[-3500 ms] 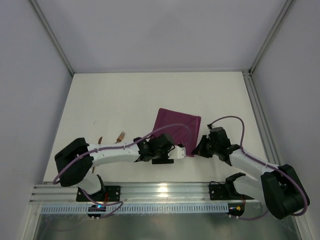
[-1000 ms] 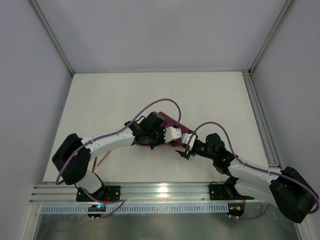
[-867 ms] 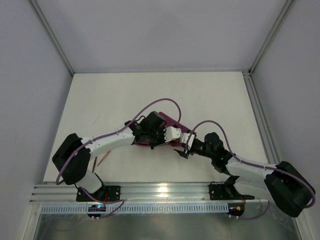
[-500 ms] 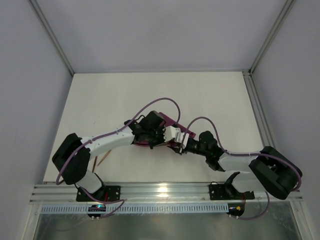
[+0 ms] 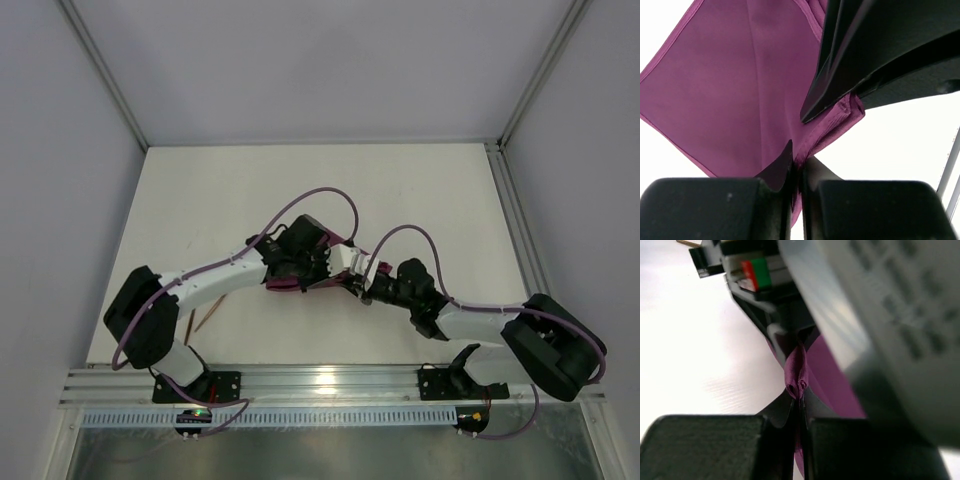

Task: Fold the napkin into a case and place the utensils inside
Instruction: Pick up the upper triangle-folded napkin from the center of the board.

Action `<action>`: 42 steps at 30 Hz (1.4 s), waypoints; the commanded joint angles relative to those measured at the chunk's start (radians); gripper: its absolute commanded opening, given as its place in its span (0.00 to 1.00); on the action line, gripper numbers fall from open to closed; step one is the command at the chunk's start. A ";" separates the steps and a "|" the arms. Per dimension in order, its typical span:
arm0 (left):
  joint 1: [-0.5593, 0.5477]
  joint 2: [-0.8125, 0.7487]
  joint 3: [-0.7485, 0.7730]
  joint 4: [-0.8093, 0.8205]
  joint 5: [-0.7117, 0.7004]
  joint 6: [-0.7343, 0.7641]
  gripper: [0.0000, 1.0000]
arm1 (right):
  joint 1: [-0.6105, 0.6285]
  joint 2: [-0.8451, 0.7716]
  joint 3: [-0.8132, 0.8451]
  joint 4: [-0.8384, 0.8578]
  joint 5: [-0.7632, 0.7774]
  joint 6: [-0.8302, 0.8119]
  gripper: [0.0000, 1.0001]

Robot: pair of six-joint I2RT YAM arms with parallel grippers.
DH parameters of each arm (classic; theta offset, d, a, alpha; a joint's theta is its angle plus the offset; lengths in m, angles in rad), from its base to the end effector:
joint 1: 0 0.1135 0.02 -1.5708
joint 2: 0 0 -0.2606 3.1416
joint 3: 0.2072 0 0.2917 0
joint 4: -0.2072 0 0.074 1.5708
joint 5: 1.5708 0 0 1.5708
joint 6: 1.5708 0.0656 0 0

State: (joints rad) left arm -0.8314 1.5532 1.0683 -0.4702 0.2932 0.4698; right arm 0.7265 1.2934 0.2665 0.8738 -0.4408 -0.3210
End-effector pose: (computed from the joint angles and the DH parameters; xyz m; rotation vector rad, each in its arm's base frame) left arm 0.2386 -0.2898 0.1824 1.6338 1.9495 -0.5143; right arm 0.1903 0.2066 0.1306 -1.1498 1.3282 0.6765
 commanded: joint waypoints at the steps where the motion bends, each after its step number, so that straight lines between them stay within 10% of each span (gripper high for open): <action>1: 0.009 -0.015 0.030 -0.007 -0.002 -0.019 0.17 | 0.002 -0.051 0.069 -0.073 -0.001 0.068 0.03; 7: 0.009 -0.067 -0.039 0.027 -0.064 -0.046 0.58 | -0.035 -0.074 0.117 -0.156 -0.006 0.135 0.03; 13: 0.009 -0.131 -0.151 0.175 -0.143 -0.117 0.68 | -0.055 -0.082 0.169 -0.193 -0.032 0.194 0.03; 24: 0.009 -0.205 -0.369 0.413 -0.456 -0.116 0.39 | -0.101 -0.108 0.209 -0.263 -0.075 0.243 0.03; 42: 0.118 -0.289 -0.461 0.352 -0.476 -0.082 0.08 | -0.141 -0.155 0.238 -0.400 -0.114 0.195 0.03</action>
State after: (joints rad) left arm -0.7338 1.2961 0.6067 -0.1223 -0.1680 0.3767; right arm 0.5934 1.1580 0.4526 0.4702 -0.5385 -0.1093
